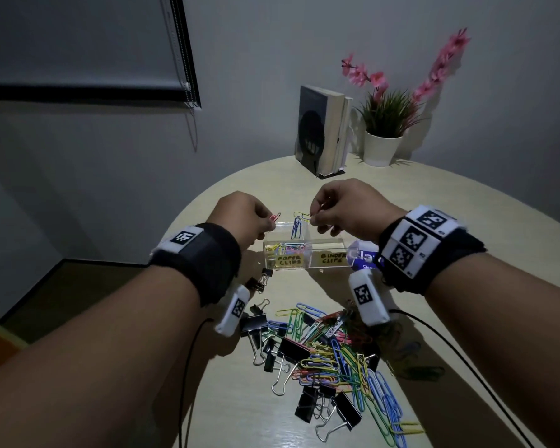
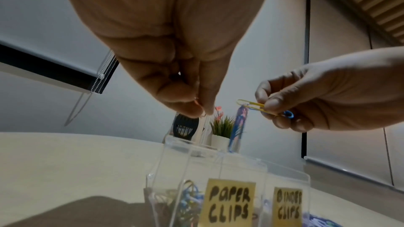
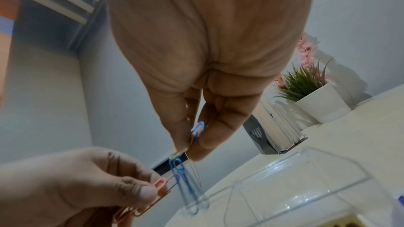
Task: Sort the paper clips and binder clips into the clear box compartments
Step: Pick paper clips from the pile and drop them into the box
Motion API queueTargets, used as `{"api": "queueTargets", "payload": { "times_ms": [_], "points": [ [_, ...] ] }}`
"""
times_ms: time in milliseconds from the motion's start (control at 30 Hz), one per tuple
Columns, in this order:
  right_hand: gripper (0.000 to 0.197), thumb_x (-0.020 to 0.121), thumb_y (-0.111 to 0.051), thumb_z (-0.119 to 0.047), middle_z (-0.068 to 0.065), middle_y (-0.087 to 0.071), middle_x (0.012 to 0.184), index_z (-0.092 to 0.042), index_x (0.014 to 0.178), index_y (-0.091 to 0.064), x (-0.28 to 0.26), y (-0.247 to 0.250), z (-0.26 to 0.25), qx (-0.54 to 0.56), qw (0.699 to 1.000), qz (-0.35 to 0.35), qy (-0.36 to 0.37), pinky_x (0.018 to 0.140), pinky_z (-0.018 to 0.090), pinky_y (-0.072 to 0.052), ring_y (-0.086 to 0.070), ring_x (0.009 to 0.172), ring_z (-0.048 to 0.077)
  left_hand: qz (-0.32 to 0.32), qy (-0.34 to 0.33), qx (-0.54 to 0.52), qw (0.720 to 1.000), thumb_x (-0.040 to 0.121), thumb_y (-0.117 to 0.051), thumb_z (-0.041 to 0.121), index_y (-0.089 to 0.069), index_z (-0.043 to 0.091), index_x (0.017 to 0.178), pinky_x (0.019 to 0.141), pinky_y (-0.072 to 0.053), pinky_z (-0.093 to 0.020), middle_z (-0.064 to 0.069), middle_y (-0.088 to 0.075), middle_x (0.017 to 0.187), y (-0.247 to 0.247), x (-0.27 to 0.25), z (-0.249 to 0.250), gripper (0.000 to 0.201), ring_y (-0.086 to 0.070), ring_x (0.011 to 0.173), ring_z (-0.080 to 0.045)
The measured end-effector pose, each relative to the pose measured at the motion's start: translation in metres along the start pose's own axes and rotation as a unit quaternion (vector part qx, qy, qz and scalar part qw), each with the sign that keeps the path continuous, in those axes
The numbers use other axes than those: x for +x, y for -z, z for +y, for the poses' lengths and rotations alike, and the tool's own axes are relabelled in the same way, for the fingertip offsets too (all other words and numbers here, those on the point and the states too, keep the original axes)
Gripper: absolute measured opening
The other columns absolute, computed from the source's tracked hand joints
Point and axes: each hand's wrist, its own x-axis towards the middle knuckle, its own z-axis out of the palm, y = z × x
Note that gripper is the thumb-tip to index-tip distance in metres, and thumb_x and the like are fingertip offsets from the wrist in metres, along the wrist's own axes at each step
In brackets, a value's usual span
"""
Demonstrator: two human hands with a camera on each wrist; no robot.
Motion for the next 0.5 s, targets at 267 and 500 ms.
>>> {"api": "queueTargets", "payload": {
  "times_ms": [267,500],
  "points": [
    [0.014,0.086,-0.068,-0.022,0.0,-0.076,0.085,-0.016,0.094,-0.078,0.011,-0.026,0.003,-0.1,0.995,-0.015,0.012,0.08,0.033,-0.058,-0.071,0.08,0.015,0.008,0.014,0.008,1.0,0.089,-0.063,0.009,-0.076,0.007,0.091,0.071,-0.061,-0.035,-0.007,-0.075,0.079,-0.01,0.005,-0.004,0.013,-0.074,0.067,-0.021],
    [0.011,0.077,-0.073,-0.023,0.002,-0.075,0.086,-0.014,0.083,-0.075,-0.041,-0.024,0.02,-0.208,0.977,-0.054,0.01,0.074,0.029,-0.051,-0.066,0.083,0.018,-0.112,-0.075,0.212,0.968,0.083,-0.071,0.023,-0.077,0.023,0.086,0.07,-0.046,-0.025,0.008,-0.069,0.077,-0.013,-0.044,0.004,0.007,-0.061,0.071,-0.011]
  ]
}}
